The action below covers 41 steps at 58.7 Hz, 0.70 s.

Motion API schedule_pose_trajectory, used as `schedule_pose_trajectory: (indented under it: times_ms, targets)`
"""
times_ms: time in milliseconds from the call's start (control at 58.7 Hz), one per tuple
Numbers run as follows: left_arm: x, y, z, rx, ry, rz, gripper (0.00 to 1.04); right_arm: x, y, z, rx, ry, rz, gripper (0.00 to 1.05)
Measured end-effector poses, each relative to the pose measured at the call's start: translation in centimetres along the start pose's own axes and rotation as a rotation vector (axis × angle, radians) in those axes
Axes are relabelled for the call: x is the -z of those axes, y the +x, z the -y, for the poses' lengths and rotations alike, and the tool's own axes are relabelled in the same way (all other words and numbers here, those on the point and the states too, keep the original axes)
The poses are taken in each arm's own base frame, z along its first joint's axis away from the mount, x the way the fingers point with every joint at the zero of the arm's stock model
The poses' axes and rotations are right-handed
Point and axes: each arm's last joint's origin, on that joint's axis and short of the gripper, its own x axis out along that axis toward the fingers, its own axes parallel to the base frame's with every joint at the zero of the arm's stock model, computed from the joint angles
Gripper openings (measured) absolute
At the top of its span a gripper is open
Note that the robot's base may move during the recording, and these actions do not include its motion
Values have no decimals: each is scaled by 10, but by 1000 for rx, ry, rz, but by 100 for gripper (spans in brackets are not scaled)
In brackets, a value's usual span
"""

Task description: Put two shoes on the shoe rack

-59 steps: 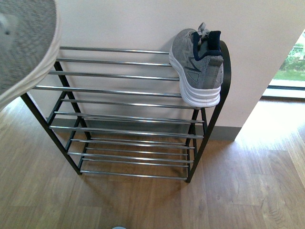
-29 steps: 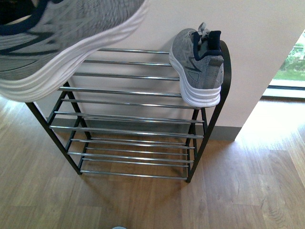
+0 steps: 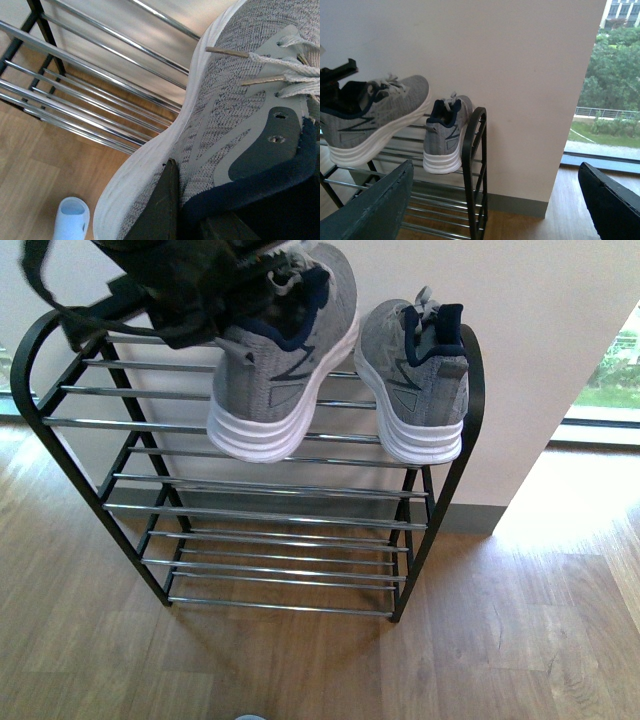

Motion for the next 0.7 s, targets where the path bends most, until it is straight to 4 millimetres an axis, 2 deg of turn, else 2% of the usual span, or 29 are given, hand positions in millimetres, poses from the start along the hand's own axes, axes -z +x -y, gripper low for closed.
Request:
schedule_pose_trajectory:
  times_ms: [221, 426, 698]
  targets:
    - [4, 29, 8, -54, -66, -31, 2, 0, 0, 0, 0, 0, 0, 95]
    - [2, 40, 11, -60, -83, -22, 2, 0, 0, 0, 0, 0, 0, 95]
    - [11, 63, 6, -81, -104, -63, 2, 0, 0, 0, 0, 0, 0, 95]
